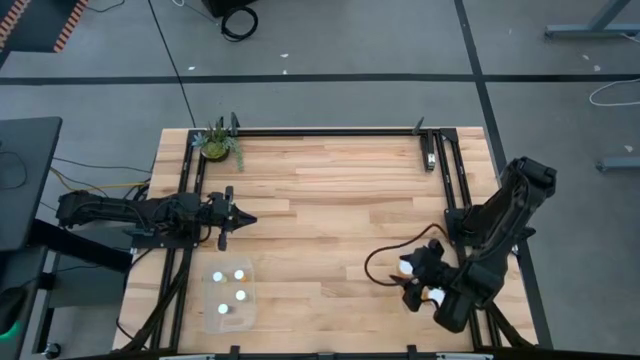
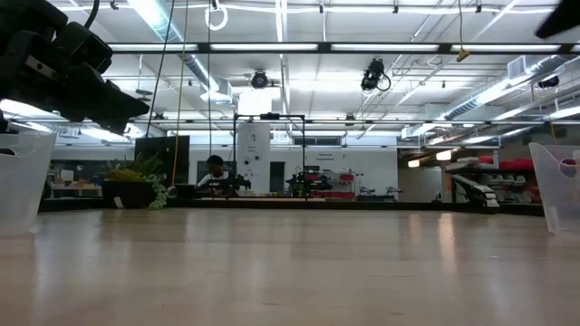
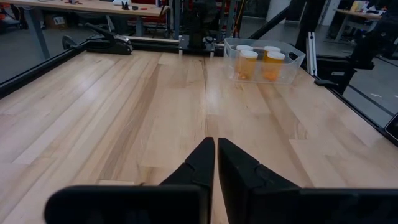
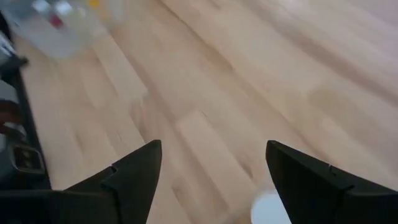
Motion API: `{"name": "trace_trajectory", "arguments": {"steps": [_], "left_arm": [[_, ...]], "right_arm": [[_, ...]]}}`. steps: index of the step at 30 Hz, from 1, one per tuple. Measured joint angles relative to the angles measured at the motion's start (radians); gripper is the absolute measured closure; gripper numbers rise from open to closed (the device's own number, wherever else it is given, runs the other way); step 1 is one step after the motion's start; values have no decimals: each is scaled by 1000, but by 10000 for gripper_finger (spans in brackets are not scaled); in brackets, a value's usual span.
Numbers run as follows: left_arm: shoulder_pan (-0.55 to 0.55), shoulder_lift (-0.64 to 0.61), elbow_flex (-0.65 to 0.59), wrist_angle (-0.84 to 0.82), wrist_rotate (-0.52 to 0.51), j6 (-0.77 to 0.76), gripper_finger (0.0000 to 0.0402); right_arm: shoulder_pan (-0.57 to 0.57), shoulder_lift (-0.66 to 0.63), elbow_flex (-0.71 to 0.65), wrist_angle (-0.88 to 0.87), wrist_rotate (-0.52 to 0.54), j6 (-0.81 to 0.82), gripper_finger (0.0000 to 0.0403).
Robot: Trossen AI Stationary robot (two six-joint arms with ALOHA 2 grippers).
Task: Pick and place medicine bottles into bin by pill shape (circle, oval)
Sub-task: Return to Home Position
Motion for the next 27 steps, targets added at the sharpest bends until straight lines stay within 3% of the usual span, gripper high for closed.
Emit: {"name": "trace_trajectory", "arguments": {"steps": [10,20,27], "left_arm": [[0,0,0,0,0,0,367],[0,0,0,0,0,0,373],[0,0,0,0,0,0,366]], "right_arm": [[-145,-35,0,340,57,-540,157],[-387,-35,0,801,-323,-1152,245],[-530,-87,-1,890,-480,-1356,312]]}}
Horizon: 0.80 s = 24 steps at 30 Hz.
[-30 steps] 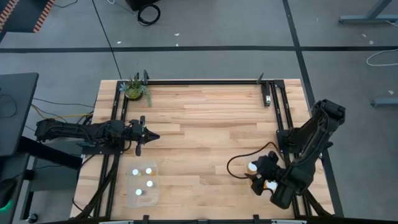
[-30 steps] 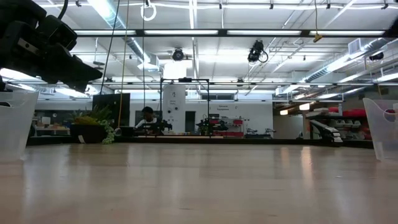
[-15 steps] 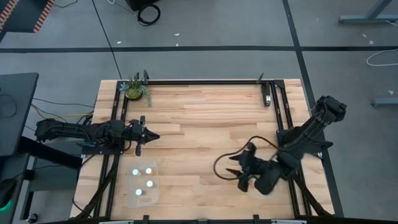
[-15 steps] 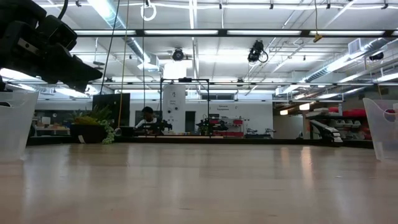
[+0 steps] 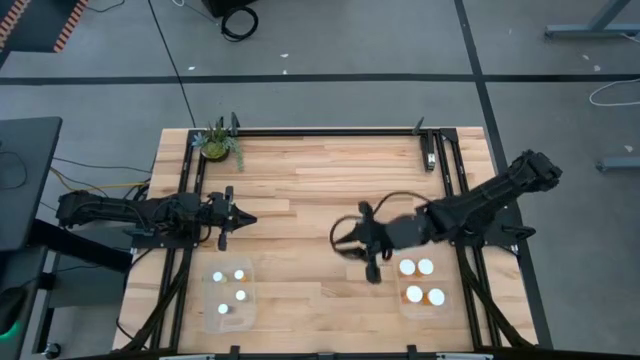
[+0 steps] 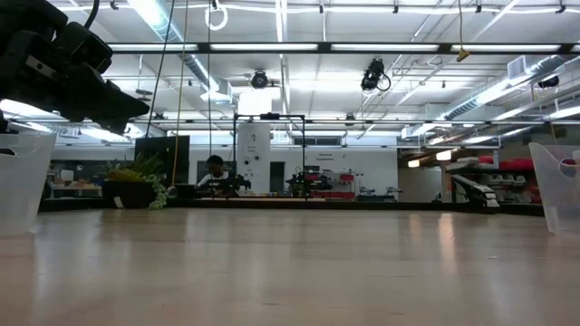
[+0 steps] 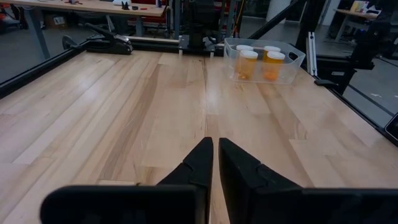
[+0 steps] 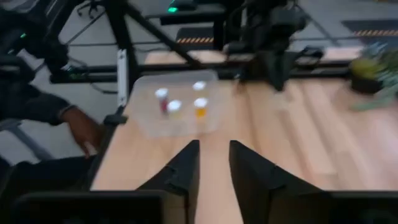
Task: Pick and place medicine bottles into bin by pill shape (circle, oval)
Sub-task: Return to Home Position
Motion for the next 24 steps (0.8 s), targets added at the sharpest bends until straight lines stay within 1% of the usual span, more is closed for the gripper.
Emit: {"name": "trace_trajectory", "arguments": {"steps": [4,7,9,13,16,20,24], "left_arm": [[0,0,0,0,0,0,372],[0,0,0,0,0,0,376],[0,0,0,0,0,0,376],[0,0,0,0,0,0,370],[0,0,0,0,0,0,366],[0,0,0,0,0,0,368],[0,0,0,0,0,0,374]], "right_arm": [[-63,-65,0,-5,-30,-52,353],[-89,-133,0,-22,-29,-85,381],[-97,-184,0,-41,-8,-96,393],[-93,-269,0,-86,68,-93,396],[-82,-309,-19,-101,95,-82,397],[-68,-361,-107,-103,133,-36,398],[-69,-425,-248,-67,149,44,399]]}}
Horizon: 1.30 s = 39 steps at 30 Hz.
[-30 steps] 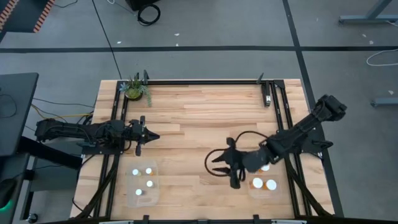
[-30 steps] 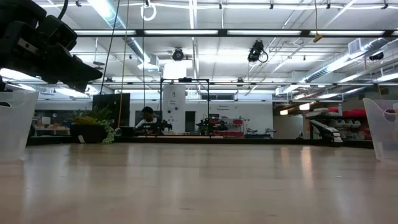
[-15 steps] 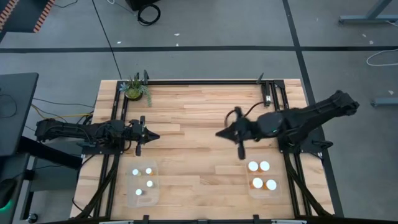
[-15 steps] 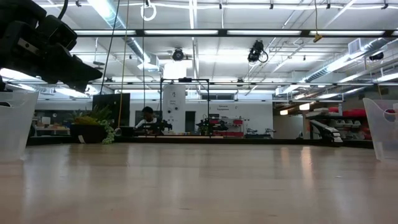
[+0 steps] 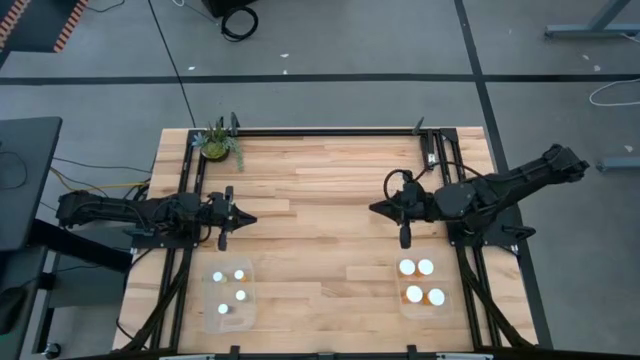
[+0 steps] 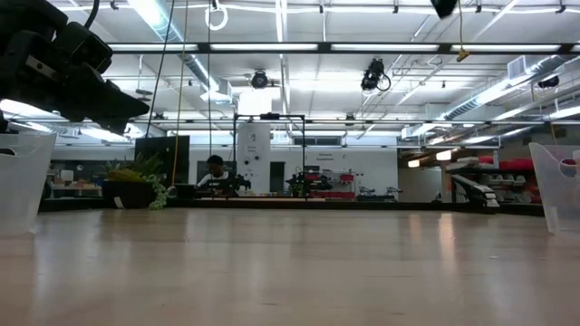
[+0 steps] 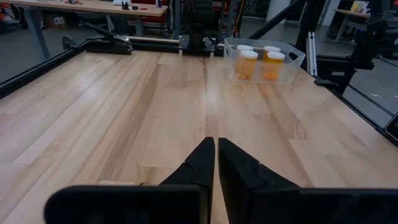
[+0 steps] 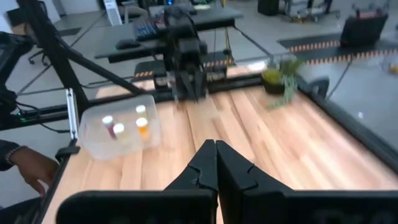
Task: Pick and place medicine bottles into bin by pill shape (circle, oval)
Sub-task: Return to Home Position
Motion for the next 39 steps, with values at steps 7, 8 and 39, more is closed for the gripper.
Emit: {"name": "trace_trajectory", "arguments": {"steps": [7,8,39], "left_arm": [[0,0,0,0,0,0,371],[0,0,0,0,0,0,369],[0,0,0,0,0,0,376]], "right_arm": [[-4,-171,-226,33,50,111,400],[-9,-199,-252,34,52,126,400],[-27,-760,-821,310,97,134,398]]}}
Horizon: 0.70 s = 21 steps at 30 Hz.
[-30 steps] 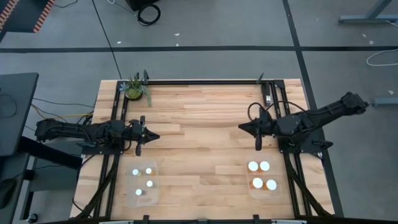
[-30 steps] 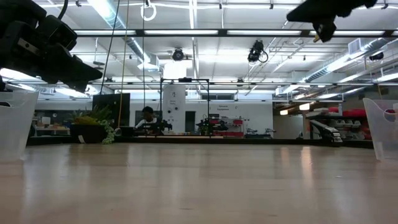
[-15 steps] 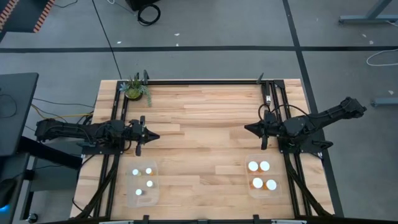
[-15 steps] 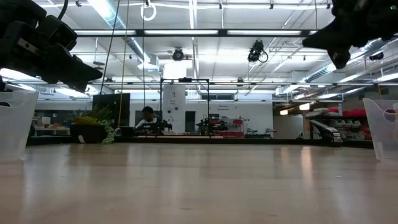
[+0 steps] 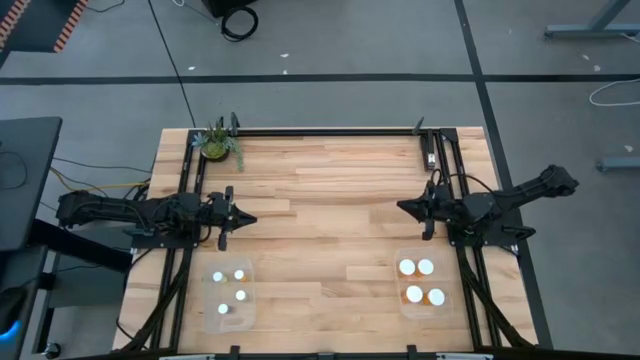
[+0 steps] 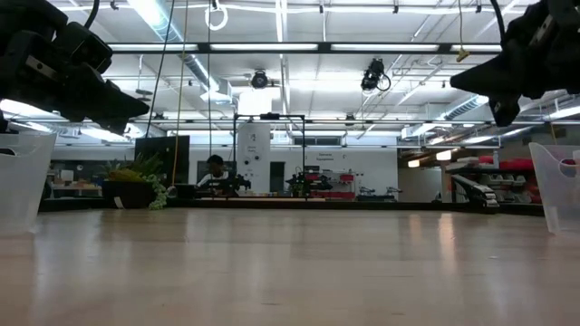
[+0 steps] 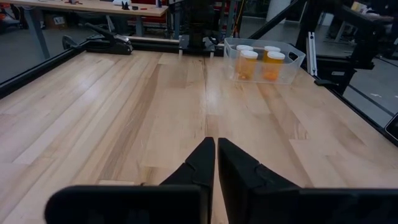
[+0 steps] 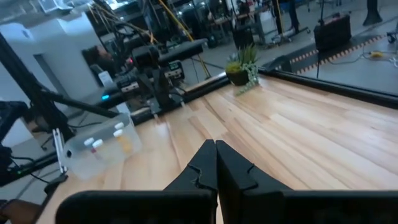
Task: Pick and place medicine bottles into bin by pill shape (circle, oval)
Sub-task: Return to Home Position
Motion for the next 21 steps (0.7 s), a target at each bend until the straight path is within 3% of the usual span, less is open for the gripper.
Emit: {"name": "trace_trajectory", "arguments": {"steps": [16,21], "left_arm": [[0,0,0,0,0,0,375],[0,0,0,0,0,0,375]], "right_arm": [[0,-25,-39,46,-8,-98,396],[0,-25,-39,140,-90,-157,396]]}}
